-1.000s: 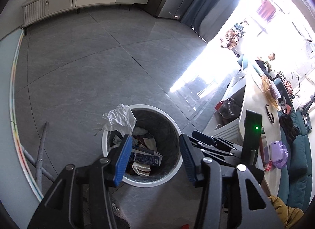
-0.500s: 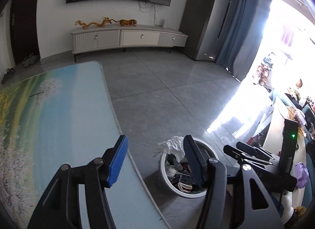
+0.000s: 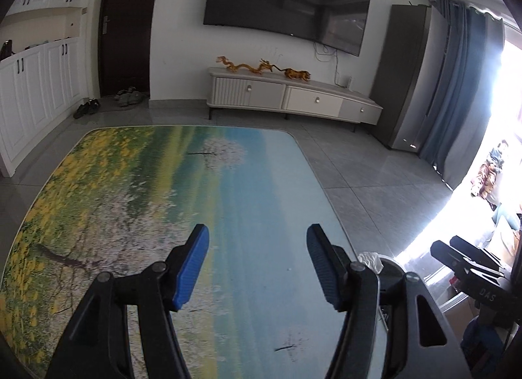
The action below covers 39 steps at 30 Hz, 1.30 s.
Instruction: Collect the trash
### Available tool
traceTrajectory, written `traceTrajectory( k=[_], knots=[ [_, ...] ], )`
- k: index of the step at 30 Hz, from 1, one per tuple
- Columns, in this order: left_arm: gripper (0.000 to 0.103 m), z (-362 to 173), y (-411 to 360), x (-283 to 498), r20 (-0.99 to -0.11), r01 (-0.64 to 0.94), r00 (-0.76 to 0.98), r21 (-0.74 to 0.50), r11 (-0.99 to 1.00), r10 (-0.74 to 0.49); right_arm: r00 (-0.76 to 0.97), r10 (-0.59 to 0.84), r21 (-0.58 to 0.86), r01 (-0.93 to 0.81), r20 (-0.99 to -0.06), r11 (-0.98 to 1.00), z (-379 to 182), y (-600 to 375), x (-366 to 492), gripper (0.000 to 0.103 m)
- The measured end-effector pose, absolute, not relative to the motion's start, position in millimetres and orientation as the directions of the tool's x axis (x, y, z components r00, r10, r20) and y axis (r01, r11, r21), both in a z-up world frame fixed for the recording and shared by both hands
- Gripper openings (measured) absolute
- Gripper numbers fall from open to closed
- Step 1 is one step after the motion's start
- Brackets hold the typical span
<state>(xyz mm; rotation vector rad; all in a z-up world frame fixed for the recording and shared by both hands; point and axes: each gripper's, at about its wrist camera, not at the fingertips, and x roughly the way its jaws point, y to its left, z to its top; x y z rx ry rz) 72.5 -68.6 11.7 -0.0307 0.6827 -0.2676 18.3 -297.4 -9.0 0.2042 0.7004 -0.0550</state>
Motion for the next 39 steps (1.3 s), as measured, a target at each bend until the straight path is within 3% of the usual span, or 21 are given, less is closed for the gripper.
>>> traceTrajectory(
  k=[5, 14, 21, 39],
  knots=[
    [0.063, 21.3, -37.0, 58.9, -0.587, 0.171, 0.786, -0.095, 0.981, -0.193, 0.789, 0.017, 0.126, 0.077, -0.614, 0.989, 8.8, -260.8, 17.8, 0.091],
    [0.064, 31.7, -9.0, 34.6, -0.543, 0.090, 0.834, -0.045, 0.995, -0.100, 0.822, -0.023, 0.053, 0.064, -0.569, 0.997, 25.5, -222.4, 9.3, 0.099],
    [0.082, 42.1, -2.3, 15.5, -0.497, 0.063, 0.866, -0.022, 0.998, -0.066, 0.842, -0.030, 0.023, 0.050, -0.539, 0.998, 33.6, -205.4, -2.8, 0.102],
    [0.083, 70.7, -19.3, -13.7, -0.420, 0.055, 0.907, 0.028, 0.998, -0.038, 0.907, -0.105, -0.067, 0.085, -0.407, 0.994, 73.6, -189.6, -29.2, 0.102]
  ],
)
